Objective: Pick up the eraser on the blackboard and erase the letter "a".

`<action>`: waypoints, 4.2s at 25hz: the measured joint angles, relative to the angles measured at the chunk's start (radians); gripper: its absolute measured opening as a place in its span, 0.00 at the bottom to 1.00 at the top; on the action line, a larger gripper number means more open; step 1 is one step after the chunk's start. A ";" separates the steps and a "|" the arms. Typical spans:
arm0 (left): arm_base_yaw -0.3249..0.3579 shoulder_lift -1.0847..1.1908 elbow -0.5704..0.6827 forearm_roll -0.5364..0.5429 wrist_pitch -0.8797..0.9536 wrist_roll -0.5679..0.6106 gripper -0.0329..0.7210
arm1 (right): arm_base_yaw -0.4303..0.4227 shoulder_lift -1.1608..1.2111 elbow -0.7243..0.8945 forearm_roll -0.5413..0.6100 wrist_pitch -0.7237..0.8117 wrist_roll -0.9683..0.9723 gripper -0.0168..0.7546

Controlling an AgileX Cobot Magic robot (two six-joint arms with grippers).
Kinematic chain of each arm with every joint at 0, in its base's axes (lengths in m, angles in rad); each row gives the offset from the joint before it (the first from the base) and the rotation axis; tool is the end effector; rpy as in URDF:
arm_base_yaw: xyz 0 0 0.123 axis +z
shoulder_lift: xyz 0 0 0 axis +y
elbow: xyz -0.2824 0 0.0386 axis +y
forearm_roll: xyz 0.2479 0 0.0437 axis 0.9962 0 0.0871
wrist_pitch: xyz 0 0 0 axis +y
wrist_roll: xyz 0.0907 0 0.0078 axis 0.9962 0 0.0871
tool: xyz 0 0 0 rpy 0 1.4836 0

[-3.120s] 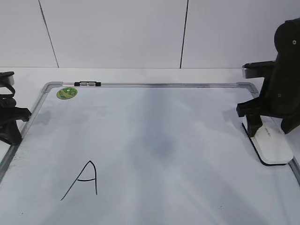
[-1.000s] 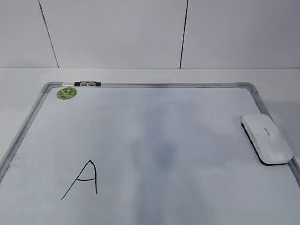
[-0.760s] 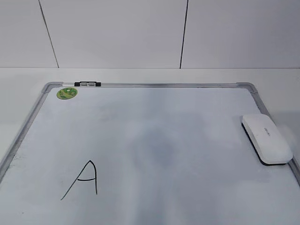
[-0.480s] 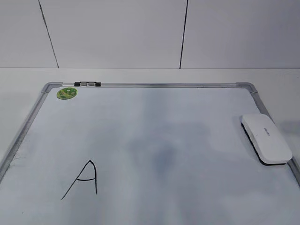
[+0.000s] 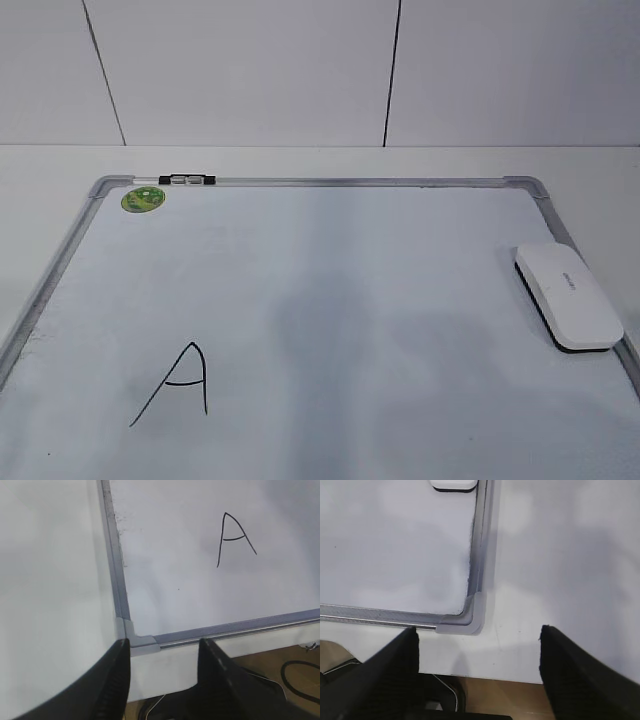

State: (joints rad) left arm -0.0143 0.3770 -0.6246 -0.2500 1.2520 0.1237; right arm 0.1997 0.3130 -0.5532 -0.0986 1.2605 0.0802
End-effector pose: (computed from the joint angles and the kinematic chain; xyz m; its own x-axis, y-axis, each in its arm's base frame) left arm 0.0353 -0.0219 0.2962 -0.7803 0.0538 -0.6231 0.1929 0.9684 -0.1580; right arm 0.0287 -0.0029 0.2753 -0.7928 -0.1097 -0.5995 -0.1032 0.9936 -0.0453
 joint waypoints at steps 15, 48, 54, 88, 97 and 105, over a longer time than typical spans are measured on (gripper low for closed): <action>0.000 -0.050 0.081 0.075 -0.099 0.000 0.48 | 0.000 -0.112 0.029 -0.050 -0.067 -0.033 0.79; 0.000 -0.204 0.116 0.087 -0.149 0.000 0.42 | -0.088 -0.161 0.054 -0.050 -0.121 -0.033 0.79; 0.000 -0.358 0.116 0.087 -0.147 0.000 0.42 | -0.201 -0.214 0.054 -0.050 -0.121 -0.033 0.79; 0.000 -0.366 0.116 0.087 -0.145 0.000 0.36 | -0.220 -0.331 0.054 -0.049 -0.119 -0.041 0.79; 0.000 -0.366 0.116 0.087 -0.145 0.000 0.36 | -0.220 -0.331 0.054 0.028 -0.119 -0.097 0.79; 0.000 -0.366 0.116 0.087 -0.145 0.000 0.36 | -0.220 -0.331 0.054 0.040 -0.119 -0.103 0.79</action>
State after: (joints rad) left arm -0.0143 0.0107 -0.5087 -0.1627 1.1075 0.1237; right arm -0.0206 -0.0175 -0.4991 -0.0588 1.1417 -0.0230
